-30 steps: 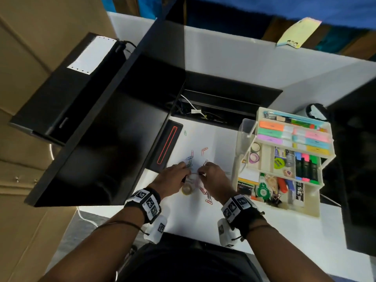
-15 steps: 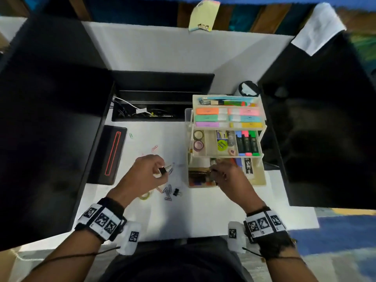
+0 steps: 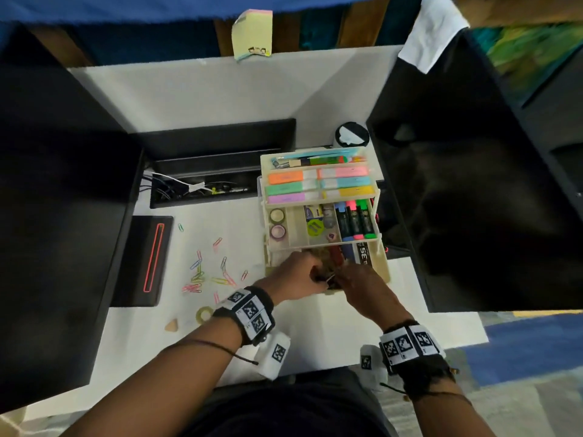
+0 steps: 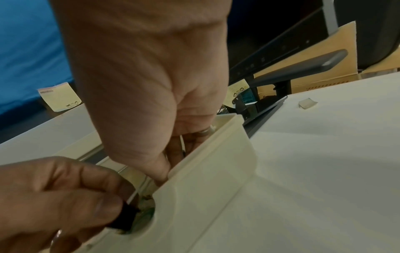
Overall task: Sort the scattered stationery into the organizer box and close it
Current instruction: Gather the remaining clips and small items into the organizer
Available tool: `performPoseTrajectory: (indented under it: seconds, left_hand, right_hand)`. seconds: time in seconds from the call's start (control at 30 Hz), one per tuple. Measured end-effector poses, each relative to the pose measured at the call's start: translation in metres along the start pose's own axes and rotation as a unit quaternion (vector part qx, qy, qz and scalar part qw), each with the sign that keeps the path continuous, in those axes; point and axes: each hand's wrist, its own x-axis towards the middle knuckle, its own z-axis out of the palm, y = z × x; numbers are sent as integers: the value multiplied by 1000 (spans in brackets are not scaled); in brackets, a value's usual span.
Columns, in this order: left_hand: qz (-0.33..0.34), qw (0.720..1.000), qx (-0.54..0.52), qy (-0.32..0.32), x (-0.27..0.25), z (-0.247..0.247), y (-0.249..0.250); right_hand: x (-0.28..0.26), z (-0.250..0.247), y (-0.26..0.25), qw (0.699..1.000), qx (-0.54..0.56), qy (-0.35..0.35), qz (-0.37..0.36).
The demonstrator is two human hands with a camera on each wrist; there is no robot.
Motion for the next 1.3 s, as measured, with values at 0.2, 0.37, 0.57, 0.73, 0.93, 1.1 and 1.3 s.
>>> performPoseTrajectory:
  seconds: [0.2,0.37,0.57,0.73,0.93,1.1,1.3]
  left_hand:
    - [10,996,78,-38,-2,6,0]
    - [31,997,68,-21,-12,-2,-6]
    - [12,999,36,39,-63,-33,-55]
    - [-50,992,-12,113,-123,-60,-131]
    - [-135,976,-16,168,-174,-71,-197]
    - [-132,981,13,139,-198,-52,-209]
    - [-93,987,102,84,-179,-21,-200]
  right_hand:
    - [-5,-12,3,999,40,26,13]
    - [-4,-19,-15,997,38,60,-37]
    - [-4,-6,-78,988,69,18,-139]
    - [6,36,-136,975,53,-72,-203]
    - [23,85,-184,967,-106,-127,-195]
    - [20,105,-193,967,-193,-111,-122]
    - [9,109,-196,960,-234,-95,-118]
